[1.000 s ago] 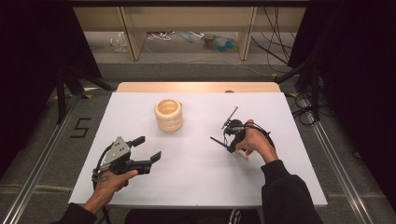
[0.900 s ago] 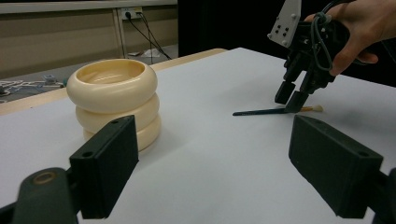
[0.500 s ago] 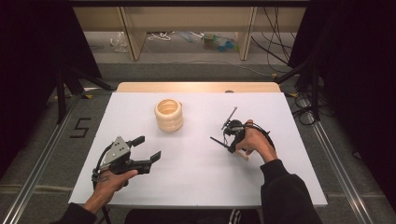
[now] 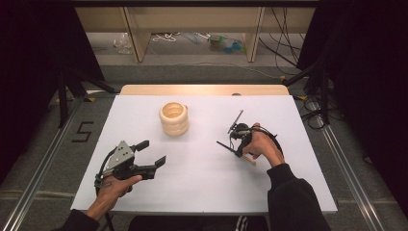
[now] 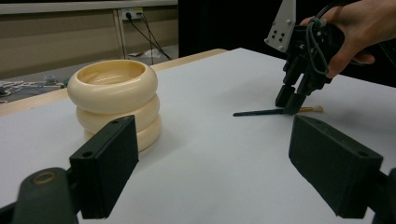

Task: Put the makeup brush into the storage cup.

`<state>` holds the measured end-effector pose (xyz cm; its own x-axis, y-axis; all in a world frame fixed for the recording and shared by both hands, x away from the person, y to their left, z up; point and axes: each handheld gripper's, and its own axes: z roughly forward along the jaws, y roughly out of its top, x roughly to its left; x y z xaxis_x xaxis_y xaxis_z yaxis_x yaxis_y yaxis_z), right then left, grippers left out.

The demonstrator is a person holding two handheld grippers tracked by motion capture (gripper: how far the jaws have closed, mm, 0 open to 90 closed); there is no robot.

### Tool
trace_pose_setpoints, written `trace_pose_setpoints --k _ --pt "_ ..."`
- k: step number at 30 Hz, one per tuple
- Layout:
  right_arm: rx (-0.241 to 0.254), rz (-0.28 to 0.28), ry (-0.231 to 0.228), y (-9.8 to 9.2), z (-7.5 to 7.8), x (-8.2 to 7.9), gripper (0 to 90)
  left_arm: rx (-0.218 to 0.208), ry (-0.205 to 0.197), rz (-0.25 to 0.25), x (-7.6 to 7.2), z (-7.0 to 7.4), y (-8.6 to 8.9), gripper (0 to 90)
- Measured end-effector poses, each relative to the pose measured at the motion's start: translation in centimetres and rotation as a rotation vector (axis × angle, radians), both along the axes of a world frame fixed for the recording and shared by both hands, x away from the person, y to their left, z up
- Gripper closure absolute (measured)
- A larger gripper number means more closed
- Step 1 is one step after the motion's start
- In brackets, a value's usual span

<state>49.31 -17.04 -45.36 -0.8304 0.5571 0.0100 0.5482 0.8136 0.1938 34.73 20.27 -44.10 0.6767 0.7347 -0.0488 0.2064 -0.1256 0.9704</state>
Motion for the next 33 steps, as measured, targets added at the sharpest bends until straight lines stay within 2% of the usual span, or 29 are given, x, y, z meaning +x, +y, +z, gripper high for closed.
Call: trace_pose_setpoints --k 4,6,11,12,15,16,24,33 --pt "-0.01 0.009 0.005 0.0 0.0 0.1 69.9 0.001 0.0 0.0 0.0 0.0 0.0 15.7" --pt "-0.017 -0.008 0.011 0.1 0.1 0.0 70.4 0.003 -0.001 0.0 0.0 0.0 0.0 15.7" --pt "-0.036 -0.001 0.012 0.5 0.0 0.0 72.7 0.003 -0.001 0.001 0.0 0.0 -0.1 15.7" --pt "-0.041 -0.016 0.017 0.7 0.0 0.0 73.1 0.003 -0.004 -0.001 0.0 0.0 0.0 15.7" --pt "-0.055 0.006 0.016 0.8 0.1 0.1 74.6 0.003 -0.004 -0.001 0.0 0.0 0.0 15.7" --pt "-0.06 -0.005 0.019 0.9 0.1 0.0 75.5 0.003 -0.005 -0.002 0.0 0.0 0.0 15.7" --pt "-0.063 -0.004 0.025 1.0 0.1 0.0 82.2 0.002 -0.004 -0.003 -0.1 0.0 -0.1 15.7" --pt "-0.072 -0.016 0.025 1.2 0.1 0.0 83.0 0.012 -0.007 -0.013 -0.1 0.0 -0.1 15.7"
